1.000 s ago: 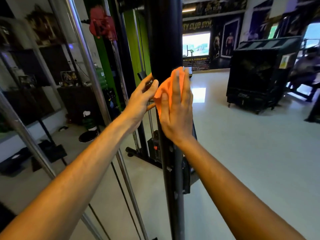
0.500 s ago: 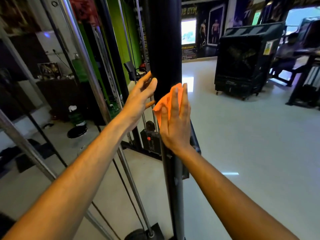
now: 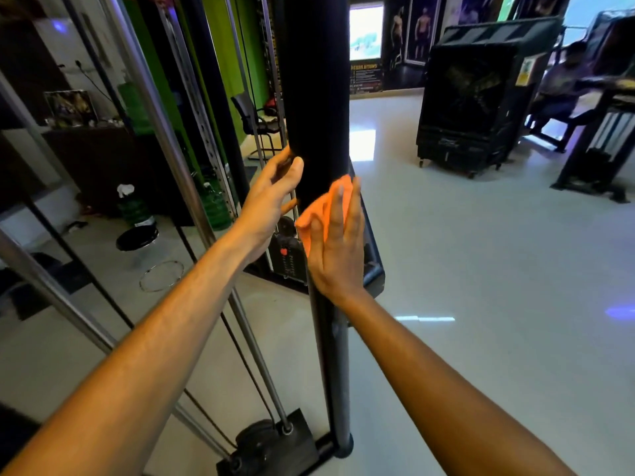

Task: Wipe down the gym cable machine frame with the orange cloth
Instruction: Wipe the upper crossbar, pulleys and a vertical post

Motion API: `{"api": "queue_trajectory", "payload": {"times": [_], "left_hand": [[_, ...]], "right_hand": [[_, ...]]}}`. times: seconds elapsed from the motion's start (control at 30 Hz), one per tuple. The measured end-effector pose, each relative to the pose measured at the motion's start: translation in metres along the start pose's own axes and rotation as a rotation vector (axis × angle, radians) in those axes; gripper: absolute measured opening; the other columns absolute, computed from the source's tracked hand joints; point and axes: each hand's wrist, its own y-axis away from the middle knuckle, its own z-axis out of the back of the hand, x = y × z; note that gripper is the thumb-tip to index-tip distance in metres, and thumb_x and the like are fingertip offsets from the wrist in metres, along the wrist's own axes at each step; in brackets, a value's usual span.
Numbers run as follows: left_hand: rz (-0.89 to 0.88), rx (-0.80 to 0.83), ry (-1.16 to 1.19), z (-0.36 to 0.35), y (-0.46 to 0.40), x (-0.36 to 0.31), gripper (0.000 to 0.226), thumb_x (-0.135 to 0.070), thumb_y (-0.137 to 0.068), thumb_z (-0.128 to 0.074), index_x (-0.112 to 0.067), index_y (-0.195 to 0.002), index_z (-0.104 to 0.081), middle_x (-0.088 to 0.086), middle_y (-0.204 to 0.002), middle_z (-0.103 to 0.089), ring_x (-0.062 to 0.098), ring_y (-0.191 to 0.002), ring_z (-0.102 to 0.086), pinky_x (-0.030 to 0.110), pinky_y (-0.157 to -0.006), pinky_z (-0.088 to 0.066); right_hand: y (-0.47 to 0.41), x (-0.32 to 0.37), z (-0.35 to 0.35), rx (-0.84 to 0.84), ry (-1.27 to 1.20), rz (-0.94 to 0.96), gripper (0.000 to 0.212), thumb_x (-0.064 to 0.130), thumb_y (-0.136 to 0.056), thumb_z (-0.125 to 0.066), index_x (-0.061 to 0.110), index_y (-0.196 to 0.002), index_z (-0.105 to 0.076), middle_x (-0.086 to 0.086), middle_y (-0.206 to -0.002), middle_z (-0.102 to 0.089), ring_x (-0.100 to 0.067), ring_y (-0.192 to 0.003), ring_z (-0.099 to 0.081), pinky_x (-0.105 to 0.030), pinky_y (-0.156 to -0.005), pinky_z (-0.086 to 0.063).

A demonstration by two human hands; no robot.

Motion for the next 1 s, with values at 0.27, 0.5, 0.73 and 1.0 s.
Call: {"api": "queue_trajectory", "payload": {"times": [0.27, 0.5, 0.73, 1.0], "left_hand": [[0.009, -0.048, 0.001, -0.008, 0.006, 0.010, 0.026, -0.044, -0.109, -0.057, -0.053, -0.132, -0.050, -0.034, -0.130, -0.054, -0.011, -0.123, -0.052, 0.033, -0.116, -0.041], [0.078, -0.123, 0.024, -0.025, 0.026, 0.048, 0.042, -0.046, -0.109, -0.056, -0.046, -0.149, -0.044, -0.036, -0.128, -0.049, 0.002, -0.137, -0.042, 0.043, -0.129, -0.032], [0.109, -0.194, 0.034, -0.036, 0.038, 0.067, 0.068, -0.058, -0.101, -0.059, -0.038, -0.162, -0.038, -0.024, -0.154, -0.045, 0.000, -0.145, -0.037, 0.047, -0.130, -0.030], [0.186, -0.227, -0.012, -0.046, 0.060, 0.116, 0.077, -0.071, -0.092, -0.067, -0.046, -0.161, -0.041, -0.015, -0.165, -0.045, 0.009, -0.153, -0.041, 0.056, -0.128, -0.032]], "right_hand": [[0.073, -0.038, -0.013, 0.124, 0.096, -0.029, 0.106, 0.032, -0.110, -0.068, 0.038, -0.169, 0.020, -0.017, -0.181, 0.010, -0.037, -0.169, 0.000, -0.063, -0.127, -0.035], [0.078, -0.040, -0.006, 0.187, 0.009, -0.064, 0.089, 0.033, -0.114, -0.059, 0.028, -0.172, 0.008, -0.009, -0.181, 0.016, -0.036, -0.169, 0.000, -0.064, -0.130, -0.028], [0.088, -0.053, -0.011, 0.199, 0.052, -0.018, 0.087, 0.029, -0.113, -0.061, 0.018, -0.172, 0.003, -0.021, -0.180, 0.008, -0.042, -0.168, 0.001, -0.066, -0.132, -0.019], [0.154, -0.087, -0.003, 0.382, 0.121, 0.021, 0.085, 0.023, -0.111, -0.063, 0.017, -0.172, -0.004, -0.018, -0.181, 0.011, -0.046, -0.167, 0.005, -0.073, -0.130, -0.011]]}}
